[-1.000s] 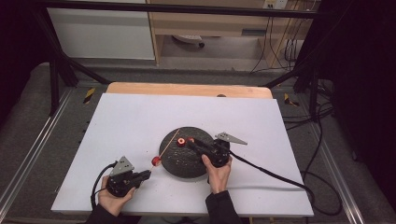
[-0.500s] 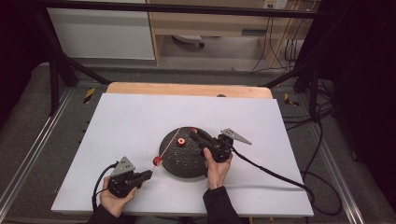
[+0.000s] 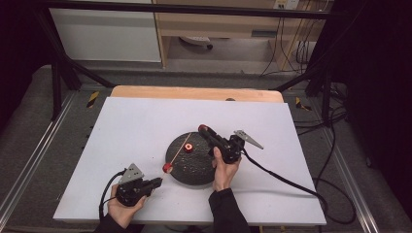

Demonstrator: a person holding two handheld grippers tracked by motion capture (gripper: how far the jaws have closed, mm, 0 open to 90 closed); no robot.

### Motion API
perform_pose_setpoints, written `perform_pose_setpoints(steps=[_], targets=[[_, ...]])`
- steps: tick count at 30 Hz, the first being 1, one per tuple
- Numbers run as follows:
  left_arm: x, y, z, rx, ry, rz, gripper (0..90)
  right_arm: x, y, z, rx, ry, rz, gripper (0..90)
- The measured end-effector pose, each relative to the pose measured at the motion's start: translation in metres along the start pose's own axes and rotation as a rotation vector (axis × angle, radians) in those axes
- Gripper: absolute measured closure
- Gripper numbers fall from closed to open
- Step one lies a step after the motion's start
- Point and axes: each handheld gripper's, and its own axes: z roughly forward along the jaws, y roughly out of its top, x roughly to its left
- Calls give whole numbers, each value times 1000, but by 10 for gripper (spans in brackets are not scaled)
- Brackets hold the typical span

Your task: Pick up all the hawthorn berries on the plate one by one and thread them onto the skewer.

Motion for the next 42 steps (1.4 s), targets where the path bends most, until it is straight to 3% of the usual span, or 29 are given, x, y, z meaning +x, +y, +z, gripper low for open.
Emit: perform_pose_setpoints(steps=[15,34,42], targets=[[-14,2,10,-10,-27,-7,881,-1,-8,3,-75,8,37,633],[-18,3,15,-19,-34,-25,881,-1,-13,3,-75,26,62,633],[-23,5,19,-43,-31,-50,881,-2,-17,4,-74,32,79,634]])
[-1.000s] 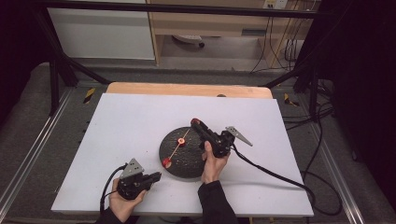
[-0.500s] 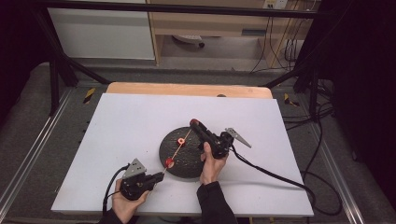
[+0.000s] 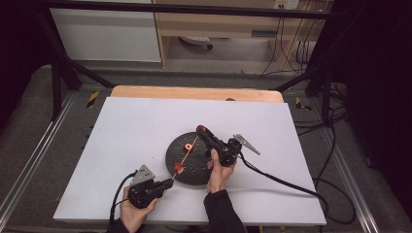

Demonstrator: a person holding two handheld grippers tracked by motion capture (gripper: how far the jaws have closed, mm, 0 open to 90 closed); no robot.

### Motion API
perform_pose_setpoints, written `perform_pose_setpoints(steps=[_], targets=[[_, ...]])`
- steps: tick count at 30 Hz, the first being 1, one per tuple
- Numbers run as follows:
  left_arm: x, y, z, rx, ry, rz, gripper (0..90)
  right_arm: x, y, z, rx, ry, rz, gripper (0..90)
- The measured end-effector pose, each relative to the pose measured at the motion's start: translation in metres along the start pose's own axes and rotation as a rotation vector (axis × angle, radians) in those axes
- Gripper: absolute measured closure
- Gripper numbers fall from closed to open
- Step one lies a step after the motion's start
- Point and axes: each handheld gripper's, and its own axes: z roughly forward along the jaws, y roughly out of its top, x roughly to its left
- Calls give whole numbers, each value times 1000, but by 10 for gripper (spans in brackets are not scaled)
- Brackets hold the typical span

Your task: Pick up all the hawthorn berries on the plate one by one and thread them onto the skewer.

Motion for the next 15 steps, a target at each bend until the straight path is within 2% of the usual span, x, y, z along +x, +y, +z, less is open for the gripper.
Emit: perform_pose_setpoints(steps=[10,15], targets=[[-6,8,4,-10,14,-30,882,1,-2,-1,0,10,17,634],[-7,10,8,-3,15,-23,882,3,0,-2,-7,12,17,635]])
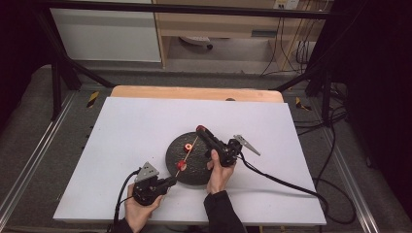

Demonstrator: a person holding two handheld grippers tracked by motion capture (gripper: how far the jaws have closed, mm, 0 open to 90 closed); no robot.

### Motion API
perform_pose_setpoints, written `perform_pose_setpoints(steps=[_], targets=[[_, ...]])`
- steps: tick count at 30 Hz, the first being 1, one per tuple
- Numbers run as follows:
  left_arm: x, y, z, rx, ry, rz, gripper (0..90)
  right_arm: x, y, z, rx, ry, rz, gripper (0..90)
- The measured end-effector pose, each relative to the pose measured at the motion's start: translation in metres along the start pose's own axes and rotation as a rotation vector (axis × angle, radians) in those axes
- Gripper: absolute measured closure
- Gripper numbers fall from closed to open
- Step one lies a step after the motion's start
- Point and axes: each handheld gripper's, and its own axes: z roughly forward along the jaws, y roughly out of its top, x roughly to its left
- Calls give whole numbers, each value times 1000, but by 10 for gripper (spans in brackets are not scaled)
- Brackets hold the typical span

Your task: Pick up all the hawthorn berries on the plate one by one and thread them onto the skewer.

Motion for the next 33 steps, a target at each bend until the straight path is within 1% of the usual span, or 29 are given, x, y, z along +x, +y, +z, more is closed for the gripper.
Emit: perform_pose_setpoints(steps=[3,6,9,13,15,16,18,19,20,23,25,27,29,33], targets=[[-2,0,0,-6,3,8,883,1,1,-1,-4,3,7,636],[-6,-1,1,-12,4,4,883,1,1,-1,-10,6,22,637],[-11,-3,2,-18,9,3,882,1,-1,0,-17,-1,27,638],[-9,-4,-1,-27,24,-11,883,1,-1,-1,-29,-8,18,639],[-8,-5,-2,-28,19,-28,883,2,0,-1,-45,-9,19,639],[-8,-5,-2,-31,23,-26,883,2,1,-1,-42,-6,18,639],[-9,-5,-1,-39,12,-42,883,2,0,-1,-38,-7,23,639],[-10,-4,-1,-44,15,-39,883,2,-1,-1,-34,-6,27,639],[-12,-3,1,-39,8,-47,883,2,-2,-1,-35,-8,27,639],[-15,-4,6,-27,17,-46,883,2,-4,-1,-43,-10,27,639],[-16,-4,8,-18,-4,-58,883,2,-3,-2,-41,-11,21,638],[-16,-5,7,-19,3,-46,883,2,-1,-2,-18,-6,9,637],[-11,-5,4,-15,11,-42,884,2,3,-3,20,-8,-20,636],[-1,-5,-4,9,37,1,884,0,13,-2,138,8,-36,634]])
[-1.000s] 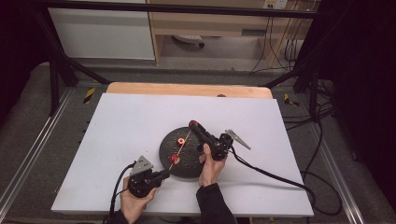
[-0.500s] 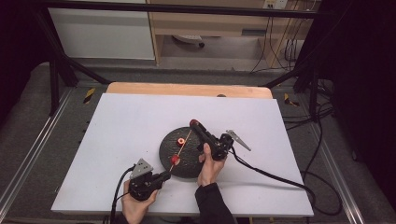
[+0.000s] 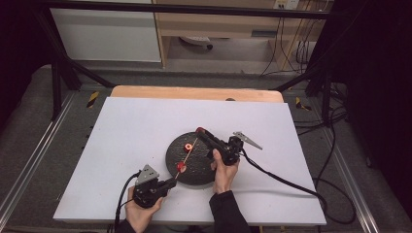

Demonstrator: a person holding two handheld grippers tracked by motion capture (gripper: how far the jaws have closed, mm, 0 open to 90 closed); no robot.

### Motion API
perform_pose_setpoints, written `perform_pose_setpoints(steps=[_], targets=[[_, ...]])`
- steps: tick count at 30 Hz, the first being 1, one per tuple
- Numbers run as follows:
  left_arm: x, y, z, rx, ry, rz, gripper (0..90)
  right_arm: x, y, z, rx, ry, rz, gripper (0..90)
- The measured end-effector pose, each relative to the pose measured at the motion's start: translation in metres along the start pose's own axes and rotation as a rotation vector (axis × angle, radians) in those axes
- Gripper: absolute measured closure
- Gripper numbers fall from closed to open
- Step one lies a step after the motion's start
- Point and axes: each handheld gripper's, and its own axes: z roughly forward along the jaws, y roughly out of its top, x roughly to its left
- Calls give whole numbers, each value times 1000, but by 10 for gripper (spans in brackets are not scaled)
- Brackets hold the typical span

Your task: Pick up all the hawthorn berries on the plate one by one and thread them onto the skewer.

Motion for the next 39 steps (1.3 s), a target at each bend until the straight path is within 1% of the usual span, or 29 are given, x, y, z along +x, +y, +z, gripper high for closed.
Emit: perform_pose_setpoints(steps=[2,4,6,9,11,12,13,14,15,16,18,19,22,23,24,25,27,28,29,31,33,35,39], targets=[[2,0,-2,3,1,11,884,-1,4,0,44,2,0,636],[2,0,-3,-1,4,21,884,-1,6,-1,57,8,-2,638],[1,0,-2,-7,-1,23,884,1,6,-1,48,12,16,640],[-3,-2,-2,-15,-7,11,884,1,5,-1,-3,7,14,642],[-5,-2,-3,-26,-9,4,884,2,5,-2,-25,8,14,643],[-5,-1,-3,-35,-20,-14,884,3,4,-2,-34,8,12,643],[-5,-1,-3,-47,-24,-27,884,3,3,-2,-34,11,15,643],[-6,0,-4,-52,-19,-29,884,3,1,-1,-39,11,13,643],[-7,0,-3,-48,-25,-38,884,3,-1,-1,-47,15,19,643],[-7,0,-1,-47,-17,-33,884,2,-2,-1,-53,19,21,644],[-7,1,1,-45,-16,-35,884,2,-2,-1,-53,21,21,643],[-8,2,2,-40,-19,-38,884,2,-2,-1,-46,23,24,644],[-8,3,5,-38,-22,-45,884,4,-3,-2,-58,24,28,644],[-7,5,5,-51,-18,-46,884,4,-3,-2,-53,28,30,644],[-7,8,5,-58,-15,-42,885,4,-4,-2,-36,36,38,645],[-7,12,4,-52,-14,-42,885,3,-6,-1,-18,38,46,645],[-9,16,7,-53,-12,-36,885,1,-10,-1,-20,35,48,645],[-9,19,9,-54,-13,-32,885,2,-11,-1,-16,40,48,645],[-9,22,11,-59,-12,-38,885,2,-12,0,-3,49,50,645],[-8,29,14,-56,-15,-48,885,3,-16,0,23,52,44,644],[-7,35,17,-52,-13,-39,884,4,-19,-1,26,53,28,643],[-7,39,19,-49,-7,-27,885,5,-20,-2,34,52,23,643],[-4,43,21,-42,-12,-20,884,6,-22,-3,50,48,10,642]])
